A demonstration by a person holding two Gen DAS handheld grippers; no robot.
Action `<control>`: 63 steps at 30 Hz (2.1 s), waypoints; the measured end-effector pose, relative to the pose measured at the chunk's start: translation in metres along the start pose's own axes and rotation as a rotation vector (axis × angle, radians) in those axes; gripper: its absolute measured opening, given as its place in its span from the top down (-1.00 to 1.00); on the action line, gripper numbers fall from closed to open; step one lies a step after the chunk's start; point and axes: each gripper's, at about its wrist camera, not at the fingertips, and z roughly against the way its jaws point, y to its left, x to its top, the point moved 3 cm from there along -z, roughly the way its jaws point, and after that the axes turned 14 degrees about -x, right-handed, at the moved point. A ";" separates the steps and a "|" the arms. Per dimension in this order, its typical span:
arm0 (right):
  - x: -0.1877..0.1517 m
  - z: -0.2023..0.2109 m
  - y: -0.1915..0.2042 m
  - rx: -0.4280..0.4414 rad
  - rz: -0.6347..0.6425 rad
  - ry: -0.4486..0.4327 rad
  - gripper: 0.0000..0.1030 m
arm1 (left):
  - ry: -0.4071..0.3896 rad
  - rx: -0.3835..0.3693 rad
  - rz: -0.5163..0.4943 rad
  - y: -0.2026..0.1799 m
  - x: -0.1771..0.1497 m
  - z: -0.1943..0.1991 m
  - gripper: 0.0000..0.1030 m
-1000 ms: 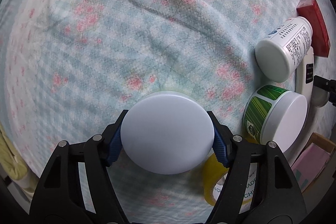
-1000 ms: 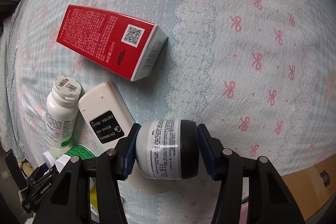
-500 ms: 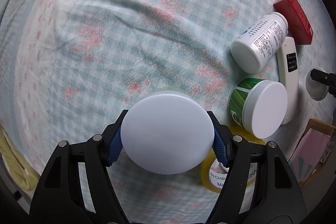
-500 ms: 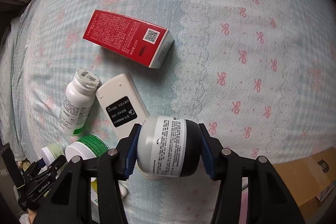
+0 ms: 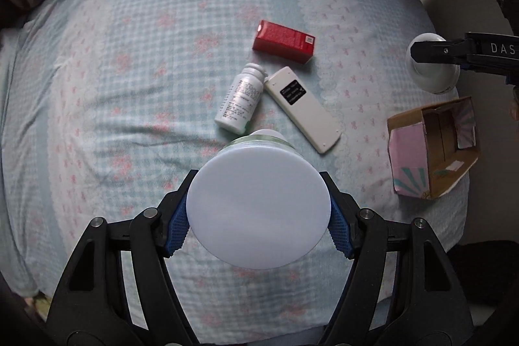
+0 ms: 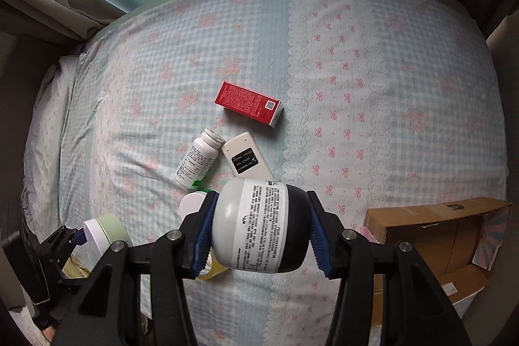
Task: Organize rigid objects
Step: 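Carry both held jars over the cardboard box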
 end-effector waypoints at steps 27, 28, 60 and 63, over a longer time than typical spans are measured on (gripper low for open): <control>-0.116 0.118 -0.289 -0.038 -0.005 -0.137 0.07 | -0.022 -0.169 -0.214 -0.395 0.017 -0.053 -0.32; -0.117 0.113 -0.301 -0.040 -0.010 -0.126 0.07 | -0.009 -0.172 -0.213 -0.405 0.018 -0.063 -0.32; -0.119 -0.139 -0.346 -0.116 0.174 0.063 0.07 | 0.264 0.071 -0.071 -0.345 0.023 -0.317 -0.32; -0.120 -0.140 -0.341 -0.149 0.245 0.030 0.07 | 0.272 0.067 -0.070 -0.340 0.020 -0.319 -0.32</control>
